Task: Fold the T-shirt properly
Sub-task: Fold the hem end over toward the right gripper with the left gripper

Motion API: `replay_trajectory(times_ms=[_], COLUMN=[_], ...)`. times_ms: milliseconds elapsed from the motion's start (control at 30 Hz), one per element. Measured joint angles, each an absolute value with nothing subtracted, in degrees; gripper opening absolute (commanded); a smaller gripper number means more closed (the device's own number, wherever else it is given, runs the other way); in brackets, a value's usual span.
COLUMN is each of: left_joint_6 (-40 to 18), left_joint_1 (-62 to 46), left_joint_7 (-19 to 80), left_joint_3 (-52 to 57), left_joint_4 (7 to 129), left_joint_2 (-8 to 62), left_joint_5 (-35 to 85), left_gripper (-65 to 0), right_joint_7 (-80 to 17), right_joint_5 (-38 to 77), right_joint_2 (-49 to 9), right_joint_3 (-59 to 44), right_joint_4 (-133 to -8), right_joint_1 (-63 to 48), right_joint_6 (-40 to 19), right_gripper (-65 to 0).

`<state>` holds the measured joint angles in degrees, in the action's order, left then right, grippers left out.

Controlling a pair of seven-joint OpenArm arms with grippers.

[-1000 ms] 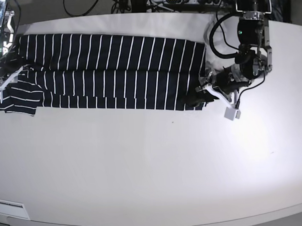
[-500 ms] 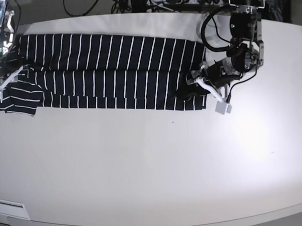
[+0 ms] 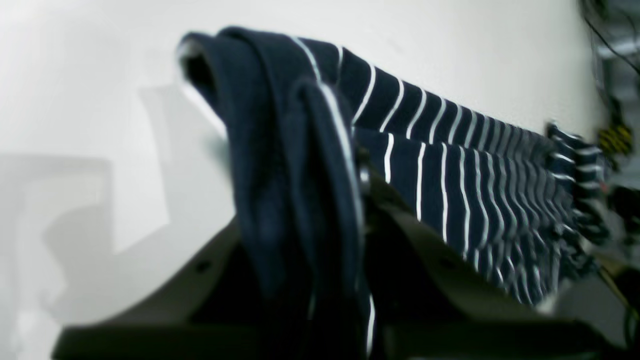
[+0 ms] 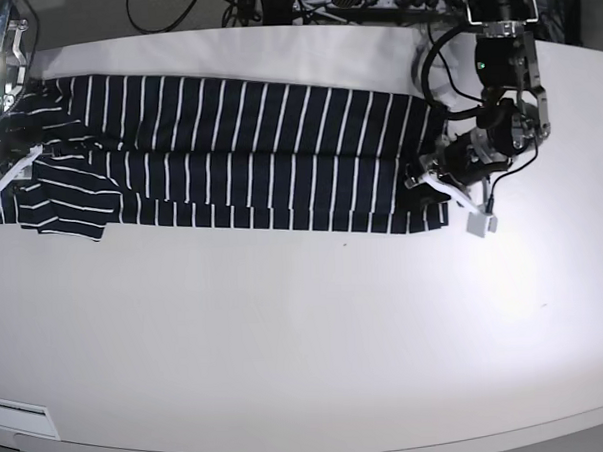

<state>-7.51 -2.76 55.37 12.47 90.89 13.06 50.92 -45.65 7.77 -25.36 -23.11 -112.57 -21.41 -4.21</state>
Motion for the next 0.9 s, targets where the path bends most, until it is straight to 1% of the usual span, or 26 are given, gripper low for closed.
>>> replay_trajectory(times_ms=[67,100,133,167,200,267,367,467,567,633,900], left_joint_6=[-7.7,-8.0,-8.0,-8.0,-8.0,-8.2,-10.0,-15.4,-18.6,-19.8,-20.6], left_joint_1=[-2.3,-2.3,-2.4,-2.4,-2.4,-2.4,-2.6,-2.9,-2.8,-2.8,-2.9], left_joint_7=[55.5,55.5,55.7,56.2,56.5,56.6,57.3,58.6,60.1,61.6,62.7], left_joint_3=[14.4,15.0,15.6,16.2,16.8,17.5,18.0,18.0,18.1,18.1,18.1], left_joint_4=[90.7,90.7,90.7,90.7,90.7,90.6,90.4,90.3,90.3,90.3,90.3], left_joint_2=[13.5,13.8,14.2,14.7,15.4,16.8,19.2,20.8,21.3,21.1,21.1], left_joint_5=[50.6,50.5,50.6,50.6,50.5,50.4,52.7,59.4,64.8,66.8,68.4], left_gripper=[-63.8,-63.8,-63.8,-63.8,-63.8,-63.8,-63.9,-63.9,-63.9,-64.5,-65.0], right_joint_7=[-45.3,-45.3,-45.2,-45.3,-45.3,-45.2,-40.3,-37.0,-37.2,-37.1,-35.9], right_joint_5=[8.1,9.1,11.2,13.5,16.3,19.6,19.6,20.4,22.9,23.2,24.1], right_joint_2=[-25.4,-25.5,-25.6,-25.5,-25.5,-25.5,-25.5,-25.5,-25.5,-25.2,-25.4], right_joint_3=[-23.1,-23.1,-23.2,-23.3,-23.3,-23.3,-23.3,-23.3,-23.3,-23.1,-23.1], right_joint_4=[-114.6,-115.2,-115.5,-115.4,-115.4,-115.0,-112.9,-109.0,-104.4,-101.3,-91.0], right_joint_1=[-21.3,-21.2,-21.2,-21.2,-21.3,-21.4,-21.4,-21.2,-20.5,-19.3,-16.1], right_joint_6=[-4.1,-4.1,-5.6,-7.9,-10.0,-11.9,-13.0,-14.9,-18.9,-19.8,-22.0], right_gripper=[-32.1,-36.2,-43.3,-53.1,-64.3,-65.0,-65.0,-65.0,-65.0,-65.0,-65.0])
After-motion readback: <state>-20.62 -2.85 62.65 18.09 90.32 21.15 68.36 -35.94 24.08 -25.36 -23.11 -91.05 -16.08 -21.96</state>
